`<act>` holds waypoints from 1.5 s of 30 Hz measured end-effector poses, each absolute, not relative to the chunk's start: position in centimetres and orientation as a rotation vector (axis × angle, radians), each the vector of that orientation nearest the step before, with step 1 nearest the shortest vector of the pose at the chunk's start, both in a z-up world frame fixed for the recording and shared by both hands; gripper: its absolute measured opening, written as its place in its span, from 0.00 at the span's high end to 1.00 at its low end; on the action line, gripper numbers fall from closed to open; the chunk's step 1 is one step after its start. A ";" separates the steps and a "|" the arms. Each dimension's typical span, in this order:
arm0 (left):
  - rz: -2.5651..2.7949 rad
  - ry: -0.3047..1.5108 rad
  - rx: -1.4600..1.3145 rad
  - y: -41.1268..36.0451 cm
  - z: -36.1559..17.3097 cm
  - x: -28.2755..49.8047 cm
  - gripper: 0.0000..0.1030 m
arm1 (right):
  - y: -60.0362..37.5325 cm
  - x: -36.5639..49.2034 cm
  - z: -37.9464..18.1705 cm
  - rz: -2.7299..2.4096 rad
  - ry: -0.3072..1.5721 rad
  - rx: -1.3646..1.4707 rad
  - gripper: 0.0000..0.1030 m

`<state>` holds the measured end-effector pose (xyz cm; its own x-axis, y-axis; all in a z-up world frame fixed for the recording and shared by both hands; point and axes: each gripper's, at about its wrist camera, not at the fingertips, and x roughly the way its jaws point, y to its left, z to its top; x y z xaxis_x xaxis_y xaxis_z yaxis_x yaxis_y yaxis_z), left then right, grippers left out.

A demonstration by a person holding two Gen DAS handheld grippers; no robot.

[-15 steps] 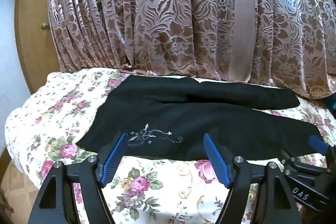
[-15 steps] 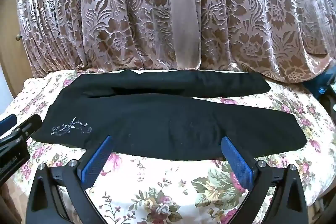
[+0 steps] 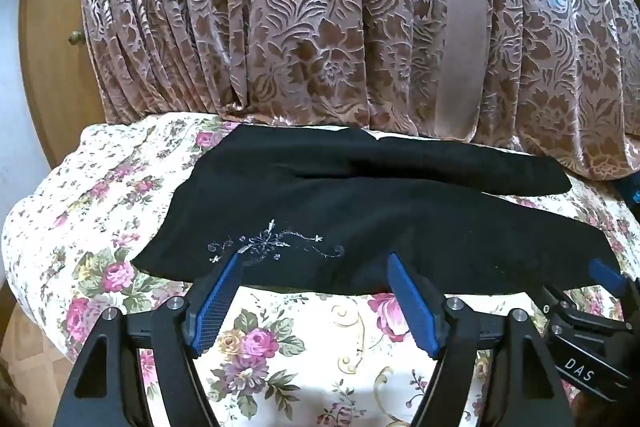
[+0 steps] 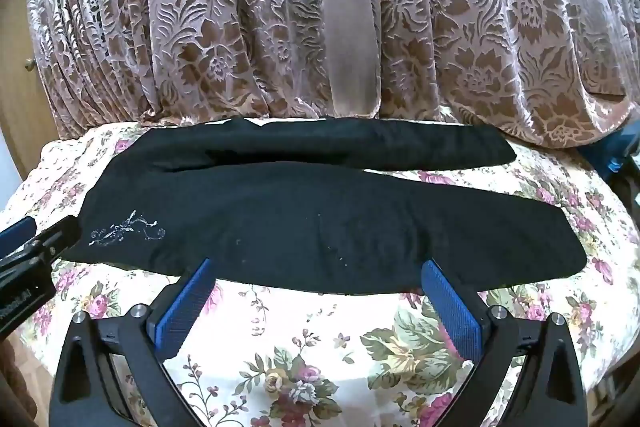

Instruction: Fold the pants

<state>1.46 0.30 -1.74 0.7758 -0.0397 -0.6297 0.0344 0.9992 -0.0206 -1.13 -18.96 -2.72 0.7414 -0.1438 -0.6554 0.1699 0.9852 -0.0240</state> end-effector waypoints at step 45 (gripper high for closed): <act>-0.095 0.771 0.000 0.7 -4.9 2.1 0.14 | -22.1 -2.3 -6.6 -0.043 0.814 0.182 0.00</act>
<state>2.07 0.70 -4.86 0.7133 -0.0859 -0.6955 0.0857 0.9957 -0.0351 -2.32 -22.08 -6.61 0.6868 0.0317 -0.7262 0.1078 0.9836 0.1449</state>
